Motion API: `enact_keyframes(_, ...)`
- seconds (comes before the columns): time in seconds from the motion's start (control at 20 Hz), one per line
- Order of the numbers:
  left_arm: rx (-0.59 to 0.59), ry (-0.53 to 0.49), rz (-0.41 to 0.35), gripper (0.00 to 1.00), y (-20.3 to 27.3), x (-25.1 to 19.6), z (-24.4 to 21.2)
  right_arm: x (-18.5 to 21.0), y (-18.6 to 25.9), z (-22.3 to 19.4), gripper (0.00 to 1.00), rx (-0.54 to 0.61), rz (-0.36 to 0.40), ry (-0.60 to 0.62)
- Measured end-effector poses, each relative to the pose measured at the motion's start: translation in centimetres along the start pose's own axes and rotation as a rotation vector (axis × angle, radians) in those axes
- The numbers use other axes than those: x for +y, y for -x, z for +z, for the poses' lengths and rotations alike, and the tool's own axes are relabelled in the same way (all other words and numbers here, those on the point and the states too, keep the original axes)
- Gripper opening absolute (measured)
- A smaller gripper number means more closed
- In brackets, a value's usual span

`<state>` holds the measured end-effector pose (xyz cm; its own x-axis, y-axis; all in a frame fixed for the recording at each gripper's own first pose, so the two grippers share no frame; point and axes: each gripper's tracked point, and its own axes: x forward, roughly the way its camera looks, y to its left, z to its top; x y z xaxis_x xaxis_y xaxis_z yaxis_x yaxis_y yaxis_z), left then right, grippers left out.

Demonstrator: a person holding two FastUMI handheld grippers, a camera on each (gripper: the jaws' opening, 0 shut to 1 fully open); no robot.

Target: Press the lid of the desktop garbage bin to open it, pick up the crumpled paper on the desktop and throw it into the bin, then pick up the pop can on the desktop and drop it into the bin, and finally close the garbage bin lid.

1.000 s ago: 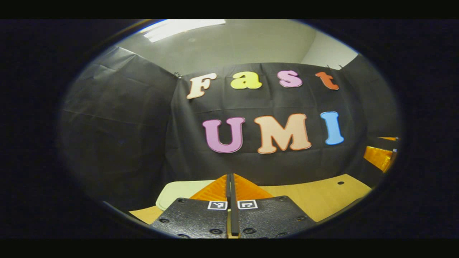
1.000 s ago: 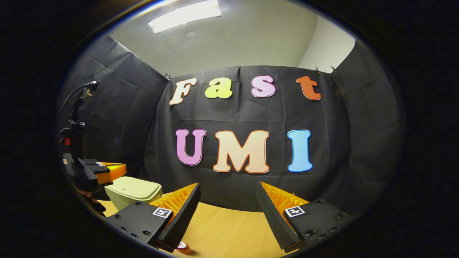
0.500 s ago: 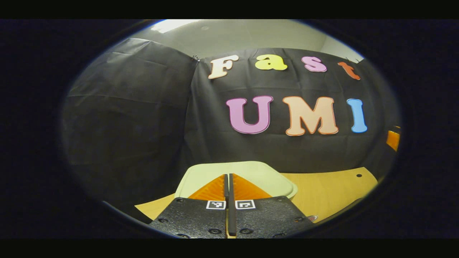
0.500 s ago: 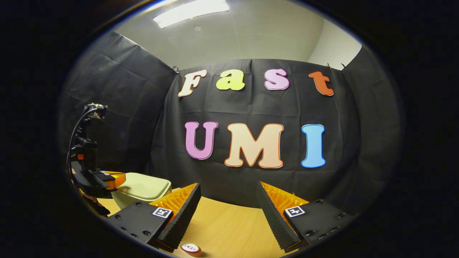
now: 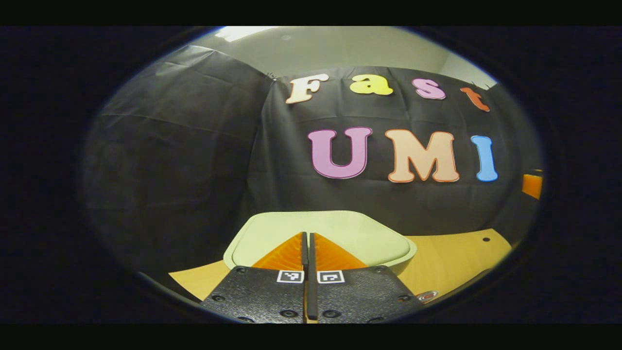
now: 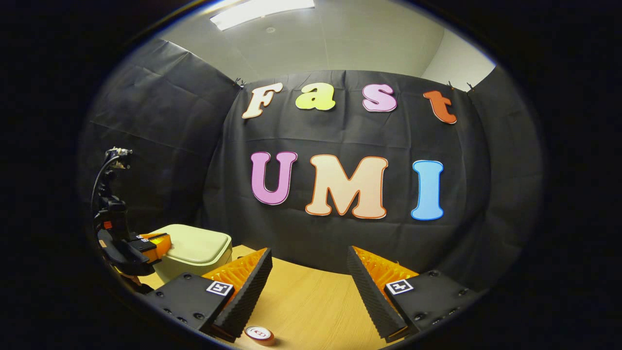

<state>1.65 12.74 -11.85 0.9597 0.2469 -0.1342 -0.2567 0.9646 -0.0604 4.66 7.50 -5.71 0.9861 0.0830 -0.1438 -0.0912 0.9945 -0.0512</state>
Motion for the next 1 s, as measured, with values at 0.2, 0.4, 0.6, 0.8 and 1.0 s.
enact_keyframes(0.2, -0.024, -0.037, -0.002, 0.00, -0.2, -0.1, 1.4, -0.5, 0.1, 0.3, 0.98, -0.013, 0.010, -0.001)
enact_keyframes(0.4, -0.098, -0.066, -0.015, 0.00, 0.4, -1.0, 4.8, -1.4, 0.5, 0.2, 0.98, -0.018, 0.016, -0.005)
enact_keyframes(0.6, -0.165, -0.068, -0.106, 0.11, 1.8, -4.0, 7.9, -2.1, 1.1, -1.1, 0.98, 0.001, 0.035, 0.002)
enact_keyframes(0.8, -0.208, -0.106, -0.138, 0.74, 4.0, -5.9, 10.1, -2.0, 1.8, -3.6, 0.98, 0.043, 0.078, 0.011)
enact_keyframes(1.0, -0.227, -0.136, -0.142, 0.87, 5.7, -6.8, 10.9, -2.1, 1.6, -9.3, 0.98, 0.137, 0.119, 0.029)
